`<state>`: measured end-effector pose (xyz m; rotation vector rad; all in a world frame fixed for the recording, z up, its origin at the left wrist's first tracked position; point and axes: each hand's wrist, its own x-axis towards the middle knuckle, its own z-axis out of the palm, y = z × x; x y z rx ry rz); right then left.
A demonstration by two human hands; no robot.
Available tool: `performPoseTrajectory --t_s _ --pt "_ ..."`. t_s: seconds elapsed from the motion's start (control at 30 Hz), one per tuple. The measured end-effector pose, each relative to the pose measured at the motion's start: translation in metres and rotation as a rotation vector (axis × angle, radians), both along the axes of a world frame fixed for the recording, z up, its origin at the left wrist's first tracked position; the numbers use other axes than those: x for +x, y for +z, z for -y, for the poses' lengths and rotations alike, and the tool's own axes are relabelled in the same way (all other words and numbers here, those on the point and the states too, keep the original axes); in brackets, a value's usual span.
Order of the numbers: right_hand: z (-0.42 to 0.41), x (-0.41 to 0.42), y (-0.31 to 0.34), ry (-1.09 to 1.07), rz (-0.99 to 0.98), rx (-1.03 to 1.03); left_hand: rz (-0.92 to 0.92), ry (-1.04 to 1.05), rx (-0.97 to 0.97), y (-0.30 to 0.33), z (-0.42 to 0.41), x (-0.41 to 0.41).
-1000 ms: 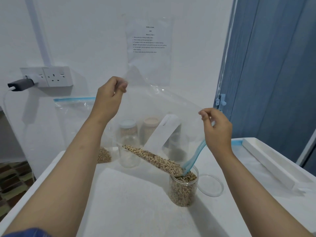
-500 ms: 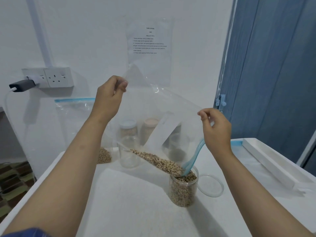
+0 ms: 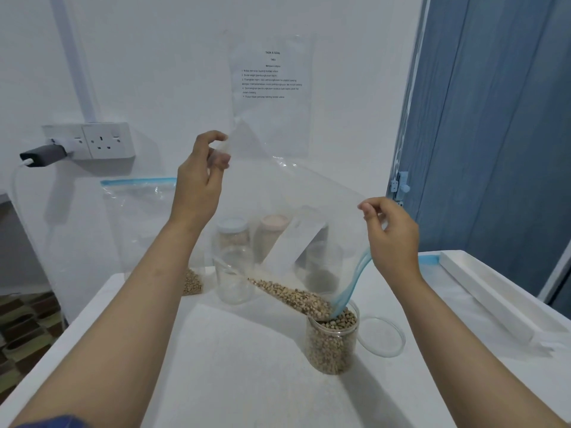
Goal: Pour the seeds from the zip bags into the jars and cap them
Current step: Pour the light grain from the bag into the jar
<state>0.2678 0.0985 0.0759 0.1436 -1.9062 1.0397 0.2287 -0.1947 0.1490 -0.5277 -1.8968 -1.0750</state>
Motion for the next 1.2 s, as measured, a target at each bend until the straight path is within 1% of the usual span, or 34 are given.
performPoseTrajectory --t_s 0.3,0.63,1.03,1.2 --pt "-0.002 -0.001 -0.001 -0.013 0.001 0.008 -0.033 -0.011 0.000 0.003 -0.005 -0.001" --pt "-0.004 0.001 -0.002 0.004 0.000 -0.008 -0.024 -0.018 0.010 0.003 -0.009 0.000" --pt "-0.006 -0.001 -0.002 0.011 -0.031 0.037 -0.027 -0.017 0.007 0.007 -0.011 -0.003" --pt "-0.007 -0.002 -0.002 0.017 -0.041 0.017 -0.023 -0.018 0.011 0.007 -0.012 -0.003"
